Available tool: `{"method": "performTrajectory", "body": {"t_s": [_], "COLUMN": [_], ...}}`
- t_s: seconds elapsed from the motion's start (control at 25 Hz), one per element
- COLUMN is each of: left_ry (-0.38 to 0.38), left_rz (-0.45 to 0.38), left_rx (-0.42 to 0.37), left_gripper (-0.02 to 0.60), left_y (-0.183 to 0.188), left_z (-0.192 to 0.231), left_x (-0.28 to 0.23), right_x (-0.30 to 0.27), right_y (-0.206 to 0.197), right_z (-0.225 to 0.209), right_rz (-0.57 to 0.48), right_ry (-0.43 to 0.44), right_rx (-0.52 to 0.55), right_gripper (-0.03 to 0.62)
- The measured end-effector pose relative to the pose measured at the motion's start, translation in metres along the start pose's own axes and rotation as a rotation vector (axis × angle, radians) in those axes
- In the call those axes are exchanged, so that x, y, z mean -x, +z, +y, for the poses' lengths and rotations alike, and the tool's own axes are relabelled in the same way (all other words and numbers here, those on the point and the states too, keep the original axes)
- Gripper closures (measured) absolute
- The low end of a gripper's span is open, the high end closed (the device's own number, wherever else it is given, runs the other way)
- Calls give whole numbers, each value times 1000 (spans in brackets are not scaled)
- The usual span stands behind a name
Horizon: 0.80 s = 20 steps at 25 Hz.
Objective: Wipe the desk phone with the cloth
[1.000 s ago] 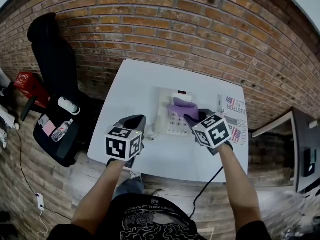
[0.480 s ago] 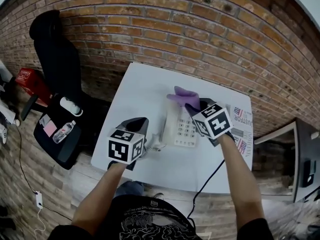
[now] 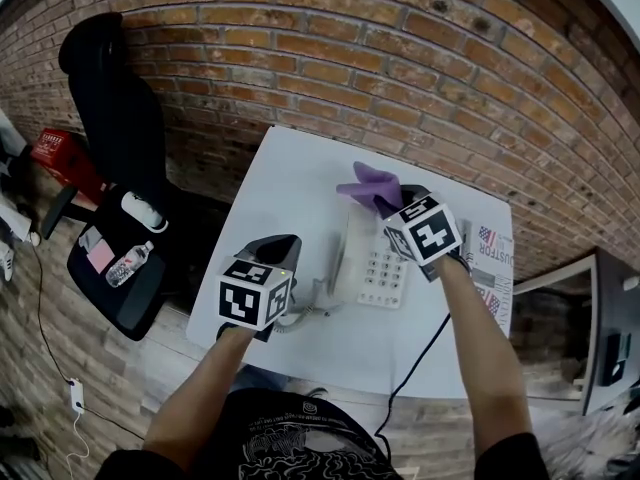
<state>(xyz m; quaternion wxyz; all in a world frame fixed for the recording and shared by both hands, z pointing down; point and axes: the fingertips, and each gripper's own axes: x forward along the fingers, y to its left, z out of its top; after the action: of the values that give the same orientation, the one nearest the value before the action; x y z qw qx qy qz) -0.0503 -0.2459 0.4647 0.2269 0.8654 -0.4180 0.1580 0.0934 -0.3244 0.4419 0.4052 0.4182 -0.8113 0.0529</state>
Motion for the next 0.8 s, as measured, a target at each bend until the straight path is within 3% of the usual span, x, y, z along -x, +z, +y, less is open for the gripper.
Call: {"method": "performTrajectory", "body": {"t_s": [0.4,0.8], "left_ry": [-1,10], "left_rz": [19,17], "left_rx": [5,4], "left_gripper": [577,577], "left_y": [-8,-16], "left_z": [3,-10], "left_x": [-3,10], "right_x": [-26,-14], "right_y": [-20,-30], "right_z": [31,49], "right_rz": [46,28], "right_ry": [76,89], "right_rx": [-16,-34], "right_gripper": [549,549]}}
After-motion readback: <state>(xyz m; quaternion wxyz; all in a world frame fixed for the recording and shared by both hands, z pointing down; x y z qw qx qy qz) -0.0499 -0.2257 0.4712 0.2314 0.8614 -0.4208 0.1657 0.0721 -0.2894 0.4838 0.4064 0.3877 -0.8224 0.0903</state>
